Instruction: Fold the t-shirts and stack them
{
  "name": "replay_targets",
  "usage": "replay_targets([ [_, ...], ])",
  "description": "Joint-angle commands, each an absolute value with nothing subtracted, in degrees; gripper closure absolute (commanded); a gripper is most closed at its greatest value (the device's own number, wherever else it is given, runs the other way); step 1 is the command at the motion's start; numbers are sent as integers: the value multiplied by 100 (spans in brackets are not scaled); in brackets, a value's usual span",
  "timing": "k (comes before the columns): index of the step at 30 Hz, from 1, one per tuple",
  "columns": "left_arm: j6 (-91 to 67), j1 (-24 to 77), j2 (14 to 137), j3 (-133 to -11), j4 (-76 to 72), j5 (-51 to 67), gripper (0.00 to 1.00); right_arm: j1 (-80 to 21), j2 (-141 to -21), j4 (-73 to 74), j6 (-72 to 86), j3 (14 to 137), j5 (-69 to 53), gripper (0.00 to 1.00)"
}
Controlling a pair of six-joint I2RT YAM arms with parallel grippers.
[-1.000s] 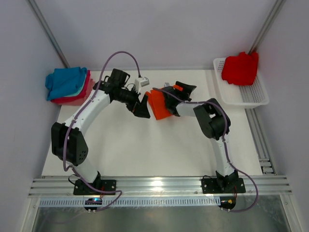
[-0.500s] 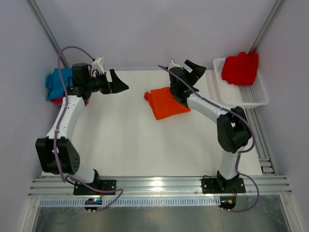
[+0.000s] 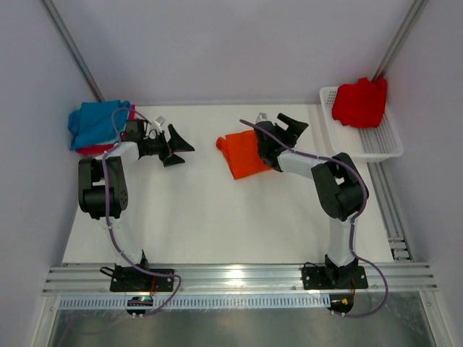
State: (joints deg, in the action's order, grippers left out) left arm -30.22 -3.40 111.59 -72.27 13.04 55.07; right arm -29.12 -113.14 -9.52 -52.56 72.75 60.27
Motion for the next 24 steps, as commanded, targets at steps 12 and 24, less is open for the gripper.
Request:
replay_targets([
  [12,-2856,228,11786,-8165,1292,5186,1,-2690,-12023,-1389,-5572,8051,6012,1],
  [24,-3041,914,12164,-8473,967,4746,1,-2654,-12322,-1380,-5432,7989,6064,1],
])
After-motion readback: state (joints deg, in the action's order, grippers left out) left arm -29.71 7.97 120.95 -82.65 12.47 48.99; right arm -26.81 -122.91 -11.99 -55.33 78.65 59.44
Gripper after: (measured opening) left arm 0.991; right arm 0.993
